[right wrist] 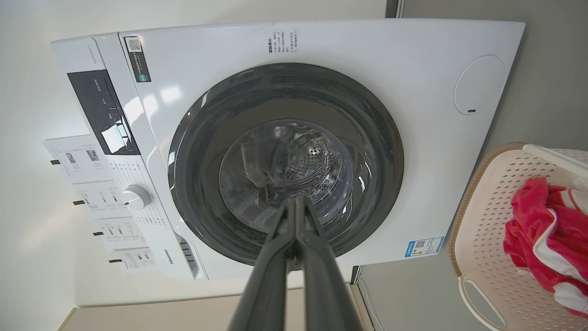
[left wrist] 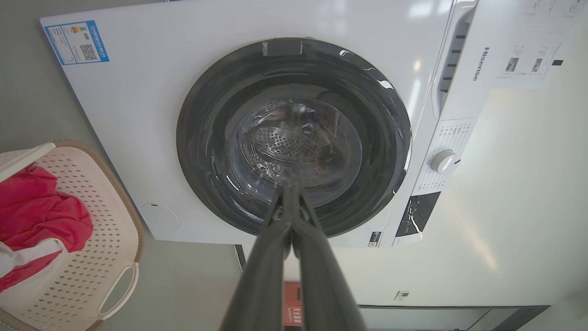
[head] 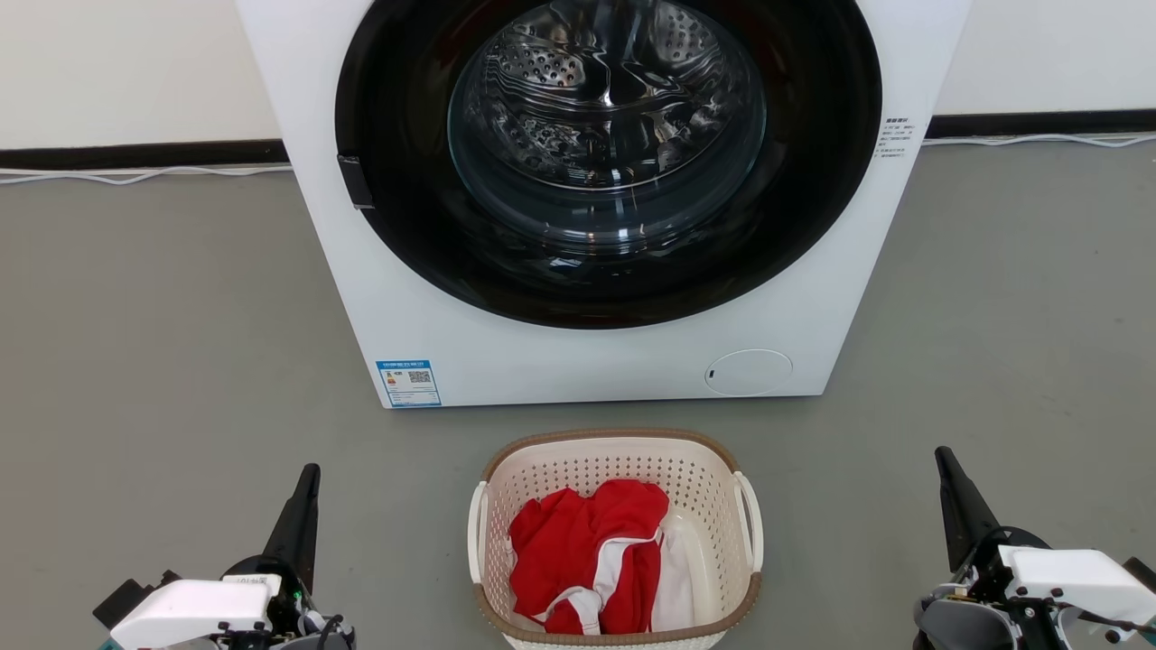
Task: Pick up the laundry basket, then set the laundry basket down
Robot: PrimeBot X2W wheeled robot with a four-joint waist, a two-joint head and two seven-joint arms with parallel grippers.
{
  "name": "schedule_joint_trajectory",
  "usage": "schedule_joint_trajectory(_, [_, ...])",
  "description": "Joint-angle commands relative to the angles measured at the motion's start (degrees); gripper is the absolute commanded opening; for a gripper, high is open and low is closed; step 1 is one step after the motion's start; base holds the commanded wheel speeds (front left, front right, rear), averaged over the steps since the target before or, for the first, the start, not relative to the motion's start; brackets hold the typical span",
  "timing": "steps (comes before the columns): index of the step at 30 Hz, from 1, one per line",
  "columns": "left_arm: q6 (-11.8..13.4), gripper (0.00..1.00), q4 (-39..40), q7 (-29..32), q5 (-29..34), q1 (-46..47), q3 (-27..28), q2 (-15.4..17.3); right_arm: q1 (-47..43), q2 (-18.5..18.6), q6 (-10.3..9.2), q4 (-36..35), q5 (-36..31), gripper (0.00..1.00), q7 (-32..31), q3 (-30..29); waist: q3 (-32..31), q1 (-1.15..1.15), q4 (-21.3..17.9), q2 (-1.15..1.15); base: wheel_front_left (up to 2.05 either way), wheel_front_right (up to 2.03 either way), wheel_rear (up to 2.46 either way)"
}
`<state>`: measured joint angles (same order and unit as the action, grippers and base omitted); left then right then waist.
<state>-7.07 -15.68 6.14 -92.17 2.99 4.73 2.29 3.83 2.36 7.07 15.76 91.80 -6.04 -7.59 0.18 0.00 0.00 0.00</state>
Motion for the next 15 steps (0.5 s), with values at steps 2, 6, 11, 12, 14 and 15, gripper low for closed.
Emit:
schedule_joint_trajectory(2, [-0.4, 0.0, 1.7, 0.3, 0.0, 3.2, 1.8, 0.6, 2.4, 0.5, 0.42, -1.7, 0.4, 0.0, -0.4, 1.1, 0.0, 0.0, 0.0, 0.0, 0.0, 0.0, 0.0])
schedule_joint_trajectory(6, [-0.4, 0.0, 1.7, 0.3, 0.0, 3.2, 1.8, 0.6, 2.4, 0.5, 0.42, -1.7, 0.4, 0.0, -0.4, 1.1, 0.0, 0.0, 0.0, 0.0, 0.0, 0.0, 0.0])
schedule_joint_trajectory(11, [-0.4, 0.0, 1.7, 0.3, 0.0, 3.2, 1.8, 0.6, 2.4, 0.5, 0.42, -1.7, 0.4, 0.0, -0.4, 1.1, 0.0, 0.0, 0.0, 0.0, 0.0, 0.0, 0.0])
schedule_joint_trajectory(12, [-0.4, 0.0, 1.7, 0.3, 0.0, 3.2, 1.8, 0.6, 2.4, 0.5, 0.42, -1.7, 0.4, 0.0, -0.4, 1.1, 0.0, 0.0, 0.0, 0.0, 0.0, 0.0, 0.0])
schedule_joint_trajectory(14, [-0.4, 0.0, 1.7, 0.3, 0.0, 3.2, 1.8, 0.6, 2.4, 0.5, 0.42, -1.7, 0.4, 0.0, -0.4, 1.1, 0.0, 0.0, 0.0, 0.0, 0.0, 0.0, 0.0])
schedule_joint_trajectory(15, [-0.4, 0.0, 1.7, 0.3, 0.0, 3.2, 1.8, 0.6, 2.4, 0.5, 0.42, -1.7, 0.4, 0.0, -0.4, 1.1, 0.0, 0.0, 0.0, 0.0, 0.0, 0.0, 0.0])
